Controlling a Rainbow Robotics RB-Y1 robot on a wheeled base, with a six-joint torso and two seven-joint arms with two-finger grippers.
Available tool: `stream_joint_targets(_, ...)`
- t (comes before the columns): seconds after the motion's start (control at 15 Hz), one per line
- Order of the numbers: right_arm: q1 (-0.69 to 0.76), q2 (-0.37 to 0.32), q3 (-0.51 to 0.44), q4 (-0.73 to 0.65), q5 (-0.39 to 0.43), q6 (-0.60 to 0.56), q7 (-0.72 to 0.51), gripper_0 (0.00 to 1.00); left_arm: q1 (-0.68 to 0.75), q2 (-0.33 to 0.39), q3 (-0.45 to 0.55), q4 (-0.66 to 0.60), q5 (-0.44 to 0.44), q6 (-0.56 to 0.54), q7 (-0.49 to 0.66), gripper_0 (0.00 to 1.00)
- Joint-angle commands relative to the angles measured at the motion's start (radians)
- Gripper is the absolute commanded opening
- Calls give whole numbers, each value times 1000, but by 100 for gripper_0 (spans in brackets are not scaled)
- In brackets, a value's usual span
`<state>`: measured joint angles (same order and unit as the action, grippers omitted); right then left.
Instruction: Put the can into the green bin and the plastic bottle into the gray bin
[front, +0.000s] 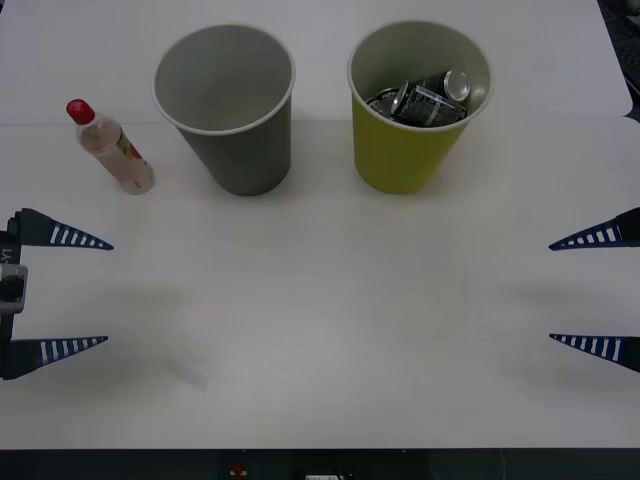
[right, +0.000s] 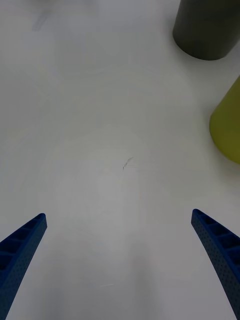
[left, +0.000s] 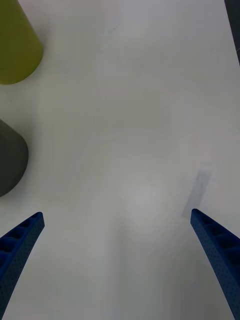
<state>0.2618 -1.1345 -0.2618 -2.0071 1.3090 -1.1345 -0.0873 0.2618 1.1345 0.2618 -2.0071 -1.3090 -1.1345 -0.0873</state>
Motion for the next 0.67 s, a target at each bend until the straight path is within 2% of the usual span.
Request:
stream_joint_targets(0.07, 0, 0, 0, 0, 0, 0, 0, 100, 10, -16, -6, 5, 4, 10, 0, 100)
stream_joint_targets(0.67, 0, 0, 0, 0, 0, 0, 0, 100, 39, -24, -1, -2, 43, 101, 11, 100)
